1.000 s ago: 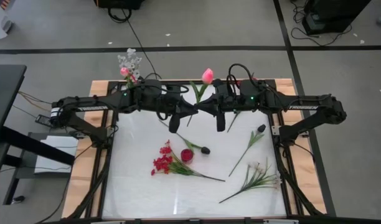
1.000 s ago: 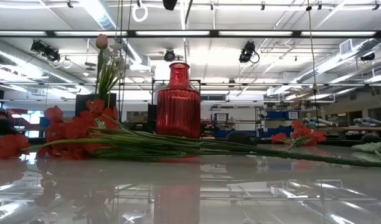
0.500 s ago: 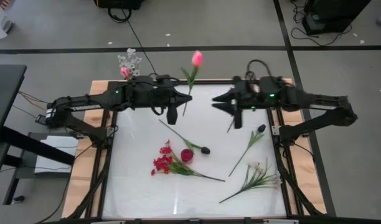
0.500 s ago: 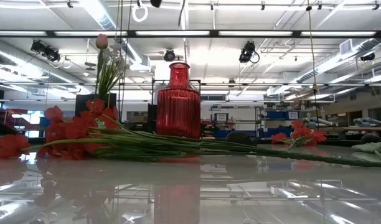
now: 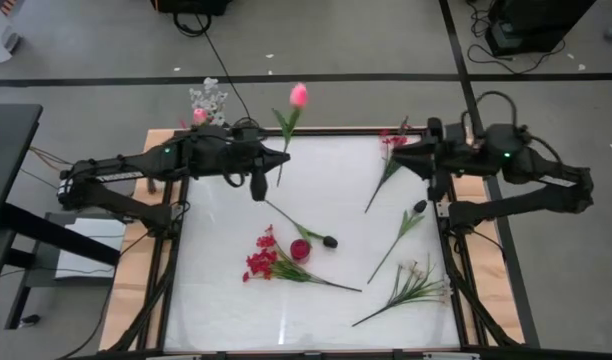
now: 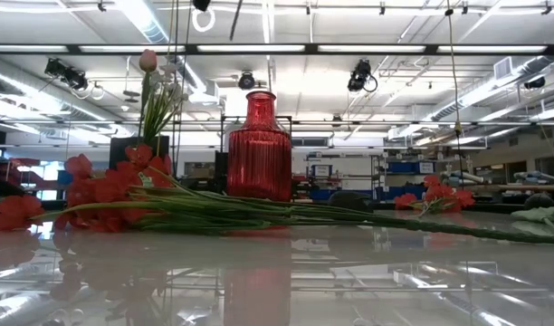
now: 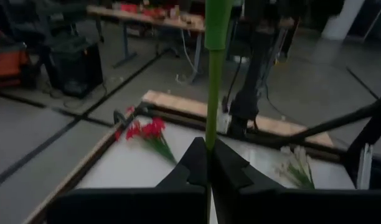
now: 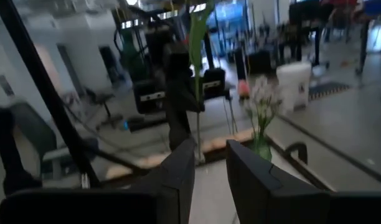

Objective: Sort flowers into vase by color
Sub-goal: Put the pink flowers into the green flower vase

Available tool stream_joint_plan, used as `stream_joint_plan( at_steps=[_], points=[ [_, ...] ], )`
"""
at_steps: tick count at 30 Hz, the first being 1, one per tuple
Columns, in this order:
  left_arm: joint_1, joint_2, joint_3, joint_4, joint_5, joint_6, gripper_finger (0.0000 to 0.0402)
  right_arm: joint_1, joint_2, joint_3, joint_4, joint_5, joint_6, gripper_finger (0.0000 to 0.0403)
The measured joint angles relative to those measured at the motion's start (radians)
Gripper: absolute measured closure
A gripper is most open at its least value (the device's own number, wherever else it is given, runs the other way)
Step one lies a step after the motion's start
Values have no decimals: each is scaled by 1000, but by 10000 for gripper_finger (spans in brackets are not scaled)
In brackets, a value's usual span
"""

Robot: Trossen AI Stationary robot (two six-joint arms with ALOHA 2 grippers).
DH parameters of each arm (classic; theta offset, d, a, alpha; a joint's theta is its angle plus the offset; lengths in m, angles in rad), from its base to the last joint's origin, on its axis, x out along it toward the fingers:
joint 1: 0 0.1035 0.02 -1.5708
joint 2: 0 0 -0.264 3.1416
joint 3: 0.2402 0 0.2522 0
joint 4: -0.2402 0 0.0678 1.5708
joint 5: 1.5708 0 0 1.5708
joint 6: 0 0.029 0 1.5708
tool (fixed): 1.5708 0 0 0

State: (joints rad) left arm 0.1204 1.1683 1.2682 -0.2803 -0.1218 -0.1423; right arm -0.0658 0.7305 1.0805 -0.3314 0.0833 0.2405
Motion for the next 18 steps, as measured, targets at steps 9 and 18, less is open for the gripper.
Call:
stream_joint_plan(
  at_steps=[9,18],
  points=[
    [-1,-191,0,-119,-166,53,398,-1,-51,-37,54,3,-5,302],
    [-42,-310,0,-320,-405,28,398,-1,-44,-37,62,2,-7,300]
  ],
)
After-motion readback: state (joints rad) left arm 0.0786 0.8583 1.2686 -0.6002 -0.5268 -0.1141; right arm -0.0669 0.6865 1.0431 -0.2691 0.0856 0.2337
